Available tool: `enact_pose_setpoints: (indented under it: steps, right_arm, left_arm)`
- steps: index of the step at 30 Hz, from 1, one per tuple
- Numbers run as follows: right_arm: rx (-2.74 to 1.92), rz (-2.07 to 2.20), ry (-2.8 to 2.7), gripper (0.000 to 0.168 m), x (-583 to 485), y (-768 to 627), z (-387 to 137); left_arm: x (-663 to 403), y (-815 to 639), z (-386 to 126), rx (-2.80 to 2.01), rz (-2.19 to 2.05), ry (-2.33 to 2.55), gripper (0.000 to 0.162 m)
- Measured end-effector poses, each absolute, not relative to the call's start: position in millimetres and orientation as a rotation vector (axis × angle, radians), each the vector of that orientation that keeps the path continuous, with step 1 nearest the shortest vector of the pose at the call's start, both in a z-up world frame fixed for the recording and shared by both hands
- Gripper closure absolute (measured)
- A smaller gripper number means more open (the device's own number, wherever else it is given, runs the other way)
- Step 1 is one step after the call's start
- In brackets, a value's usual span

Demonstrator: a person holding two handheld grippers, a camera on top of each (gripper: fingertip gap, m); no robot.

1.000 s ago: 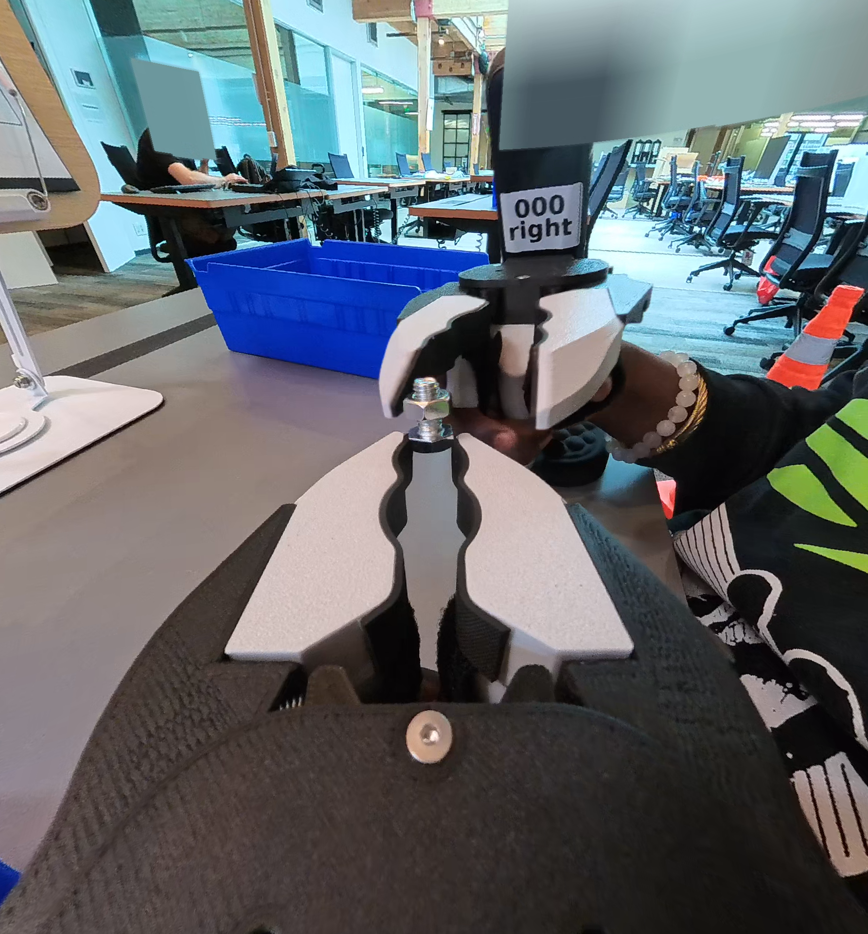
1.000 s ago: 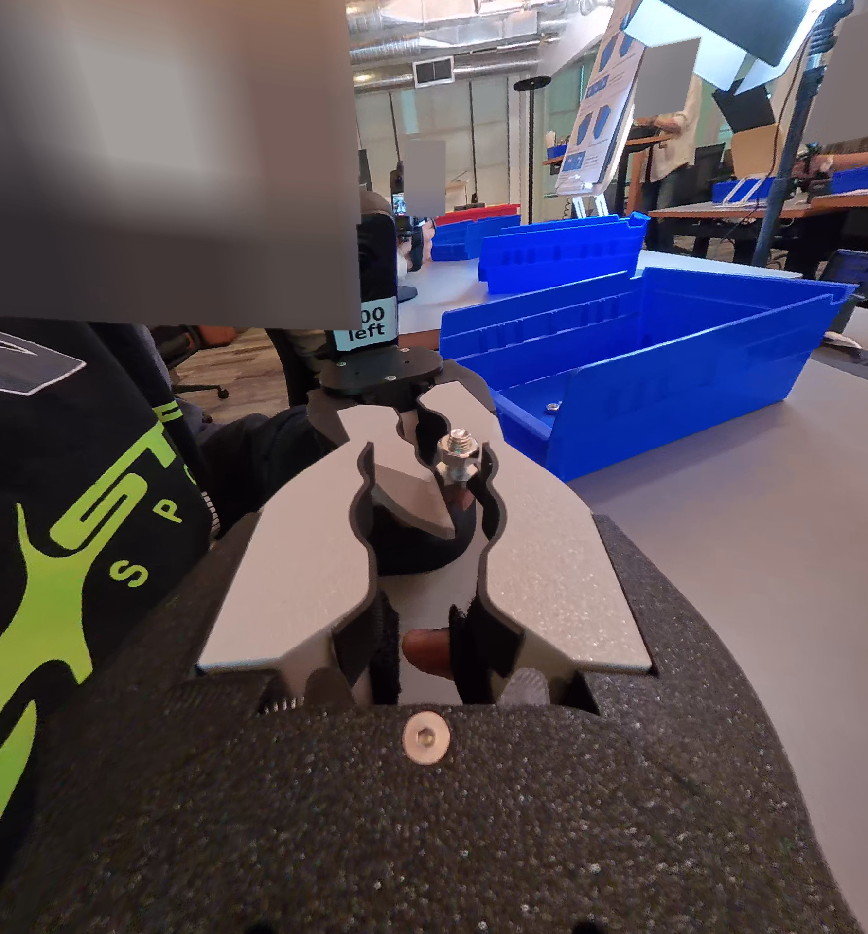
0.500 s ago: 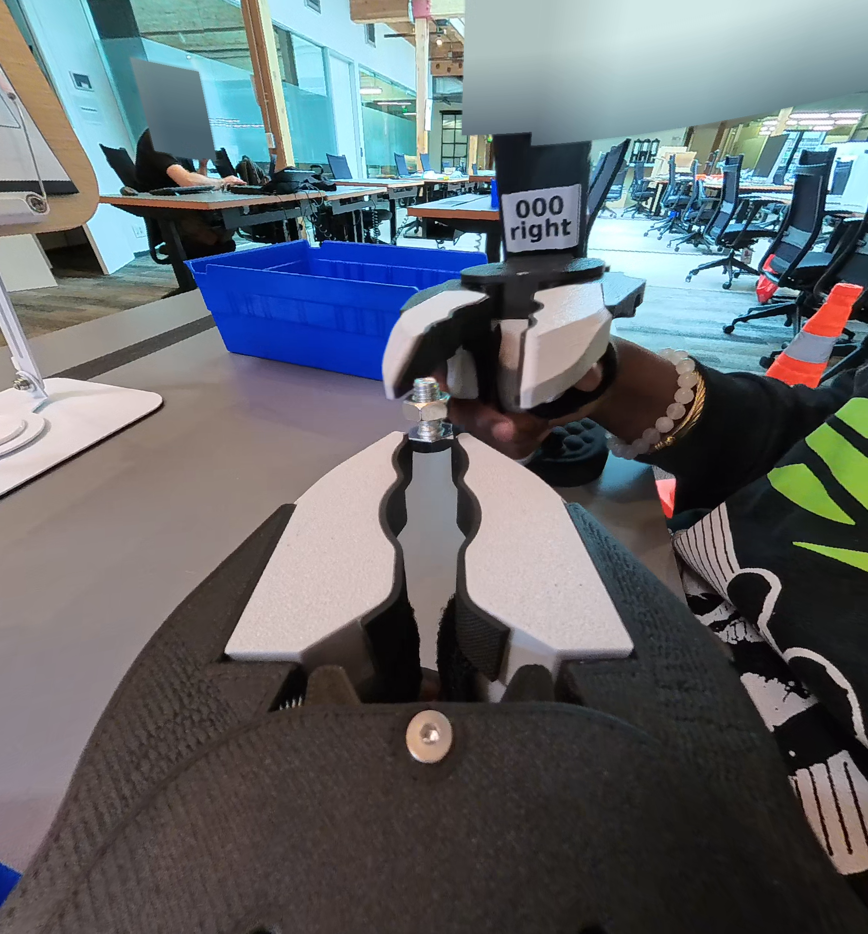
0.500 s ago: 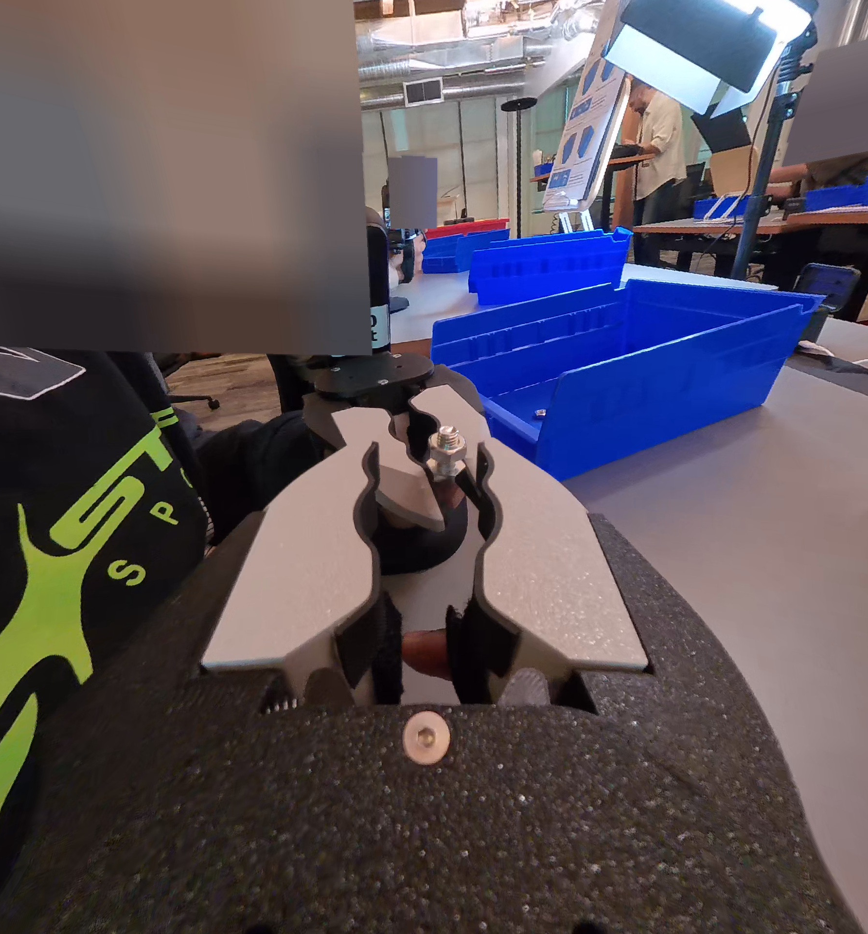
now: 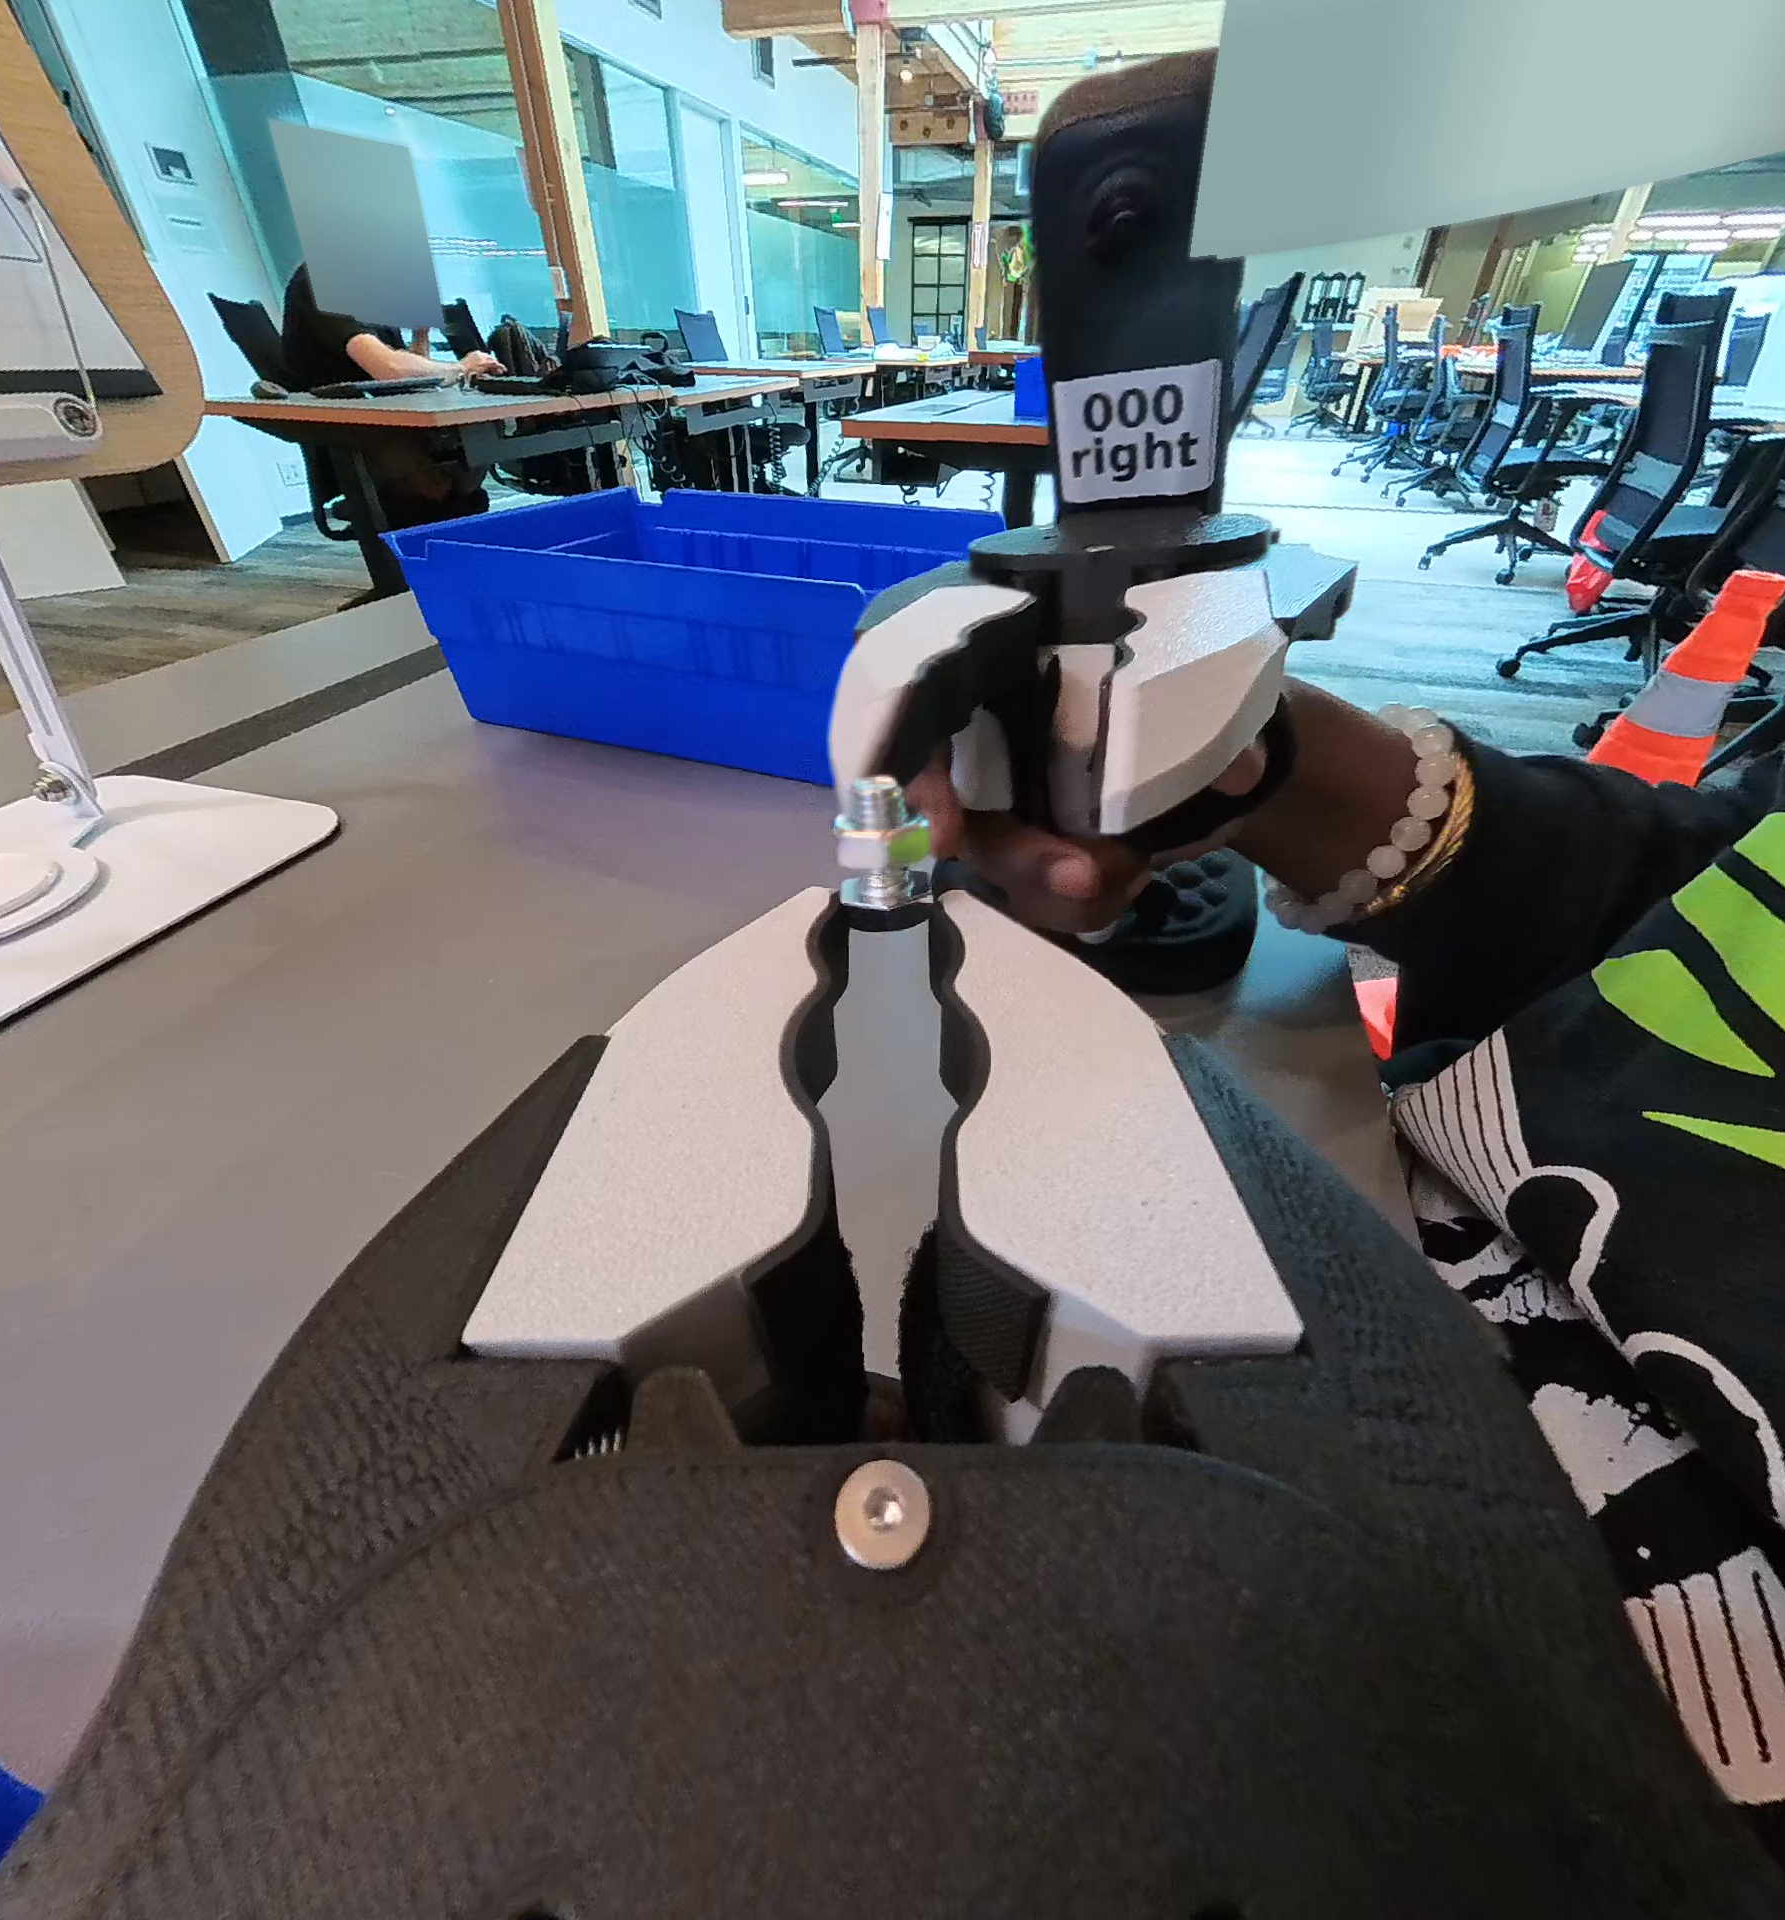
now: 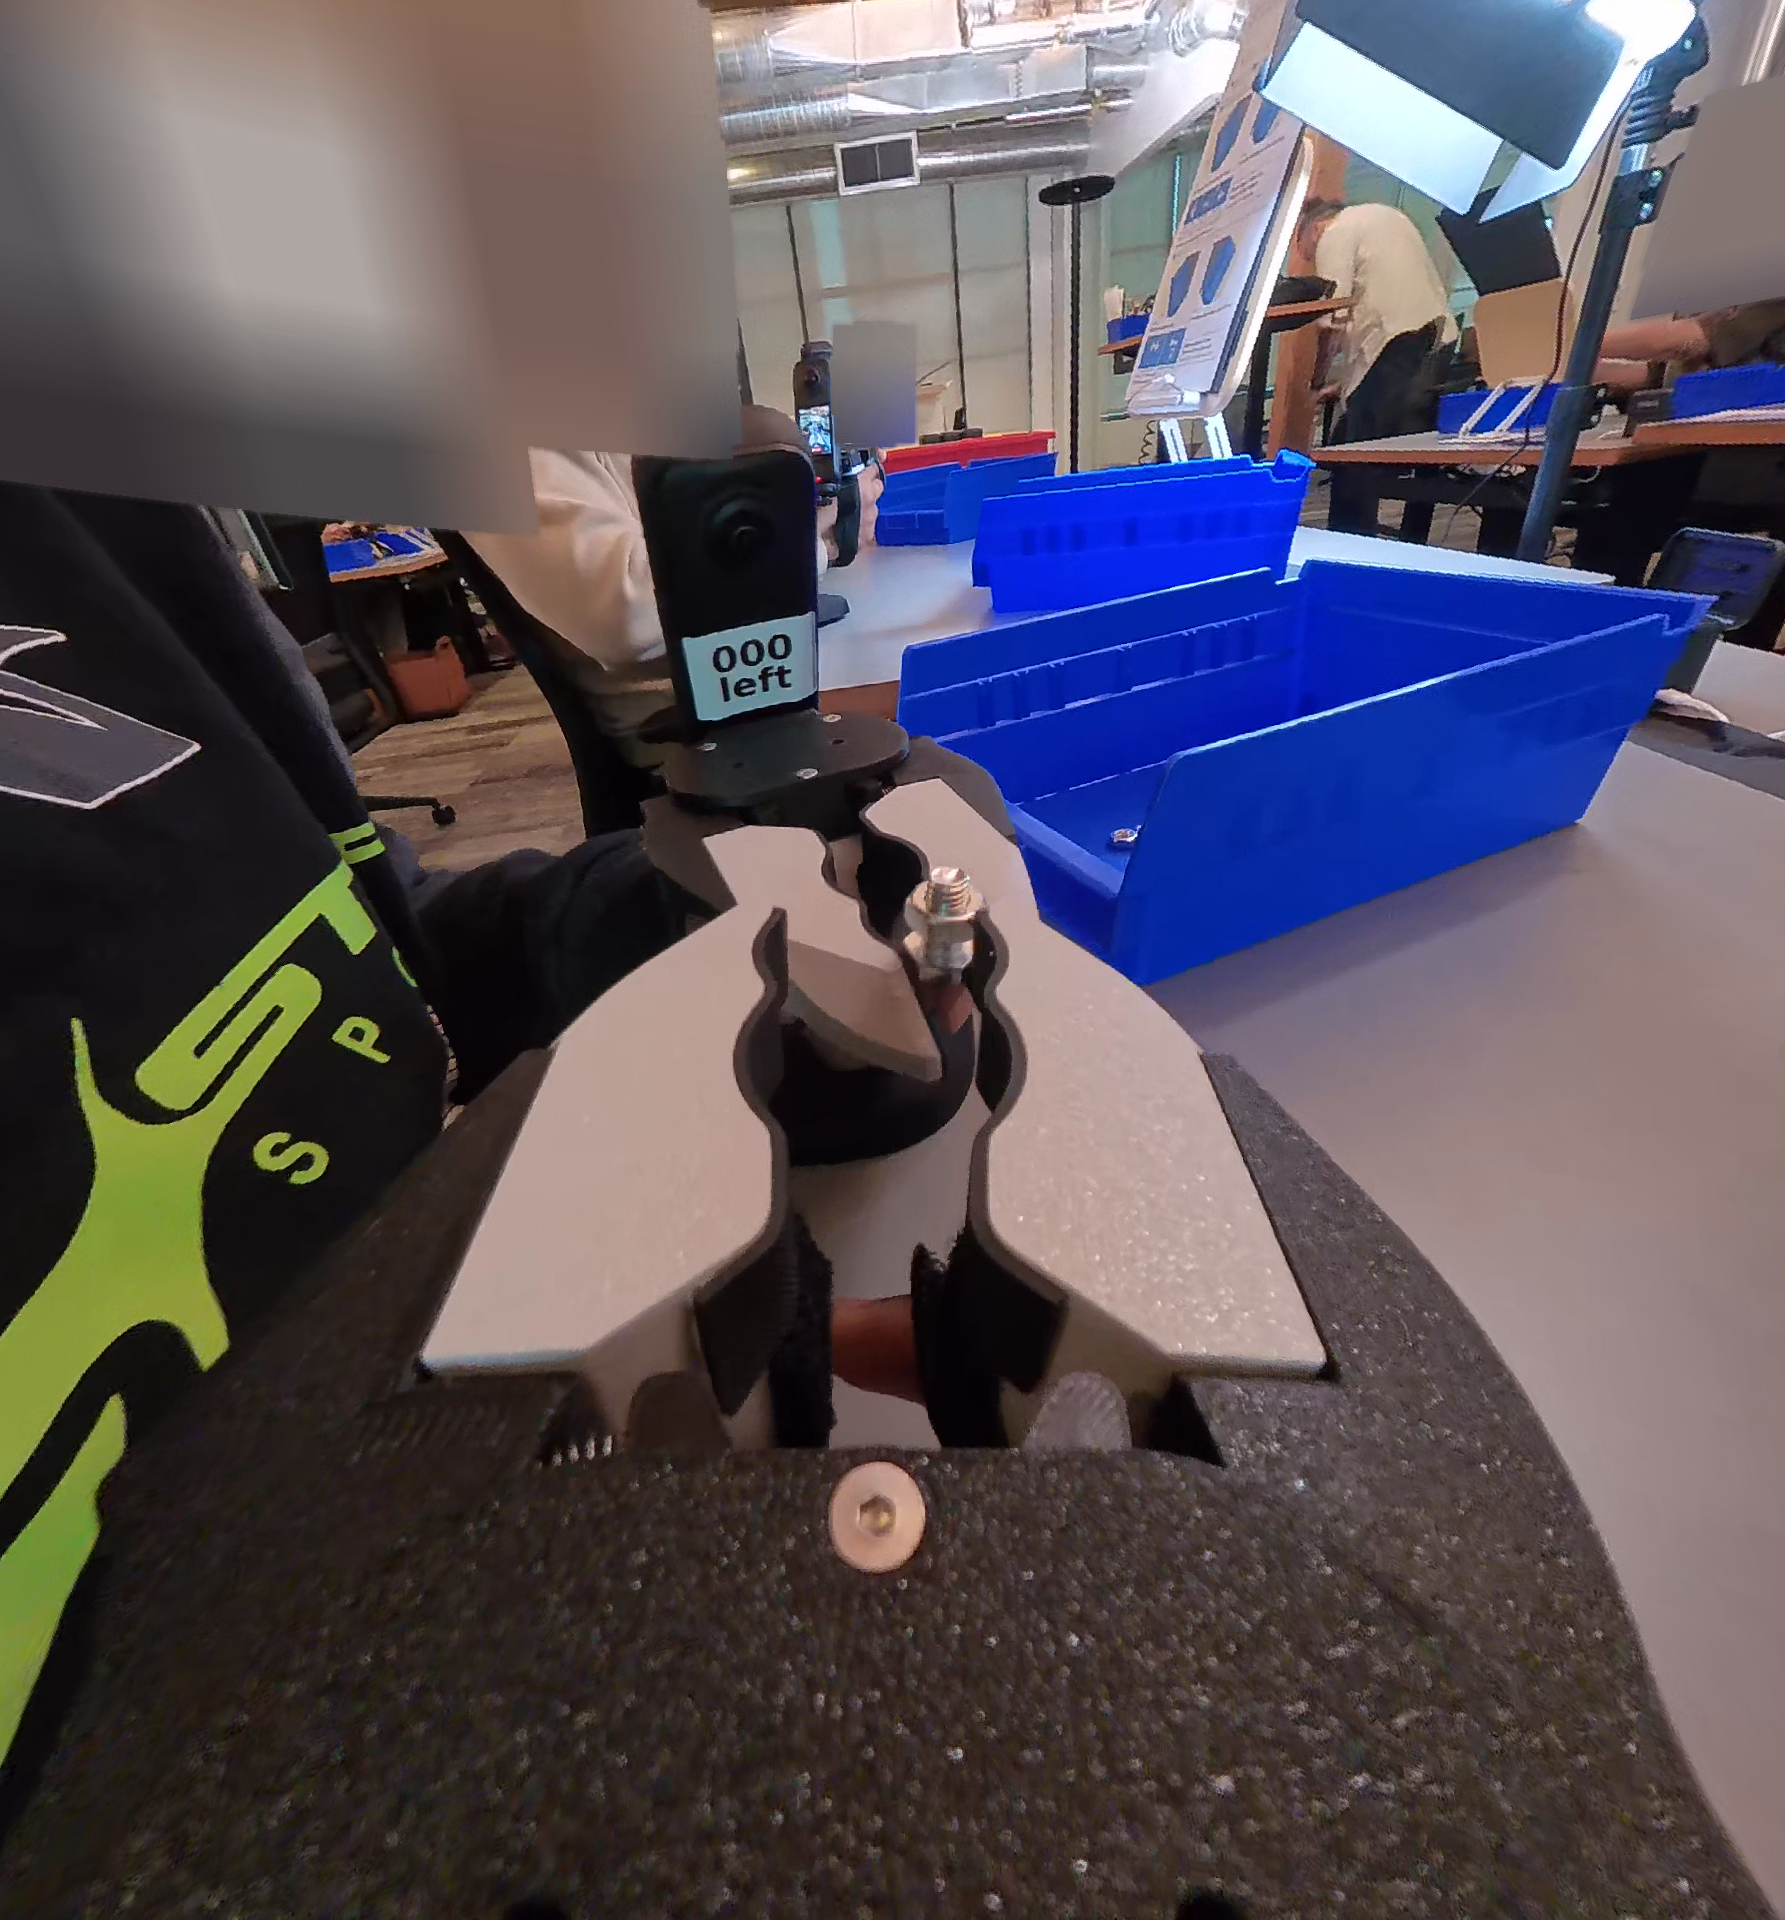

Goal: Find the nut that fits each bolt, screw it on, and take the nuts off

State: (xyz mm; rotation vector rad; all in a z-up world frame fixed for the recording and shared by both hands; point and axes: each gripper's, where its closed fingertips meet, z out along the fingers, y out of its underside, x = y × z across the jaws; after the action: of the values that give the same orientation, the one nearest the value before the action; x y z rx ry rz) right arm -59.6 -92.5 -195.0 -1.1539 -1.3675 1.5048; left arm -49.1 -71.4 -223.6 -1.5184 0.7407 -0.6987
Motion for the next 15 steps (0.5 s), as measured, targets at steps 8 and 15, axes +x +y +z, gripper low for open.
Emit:
enact_pose_setpoints:
  steps: [8,15]
  right_arm:
    - [-1.156,1.391,-1.436,0.153,-51.8,-93.1,-188.3]
    - [-1.22,1.206,-1.509,0.156,-64.4,-81.7,-188.9]
  left_arm:
    - [-48.8,-71.0,-224.1,-1.522,-0.69,0.742,0.147]
    - [-46.2,-72.5,-226.0,-1.522,-0.663,0.77,0.147]
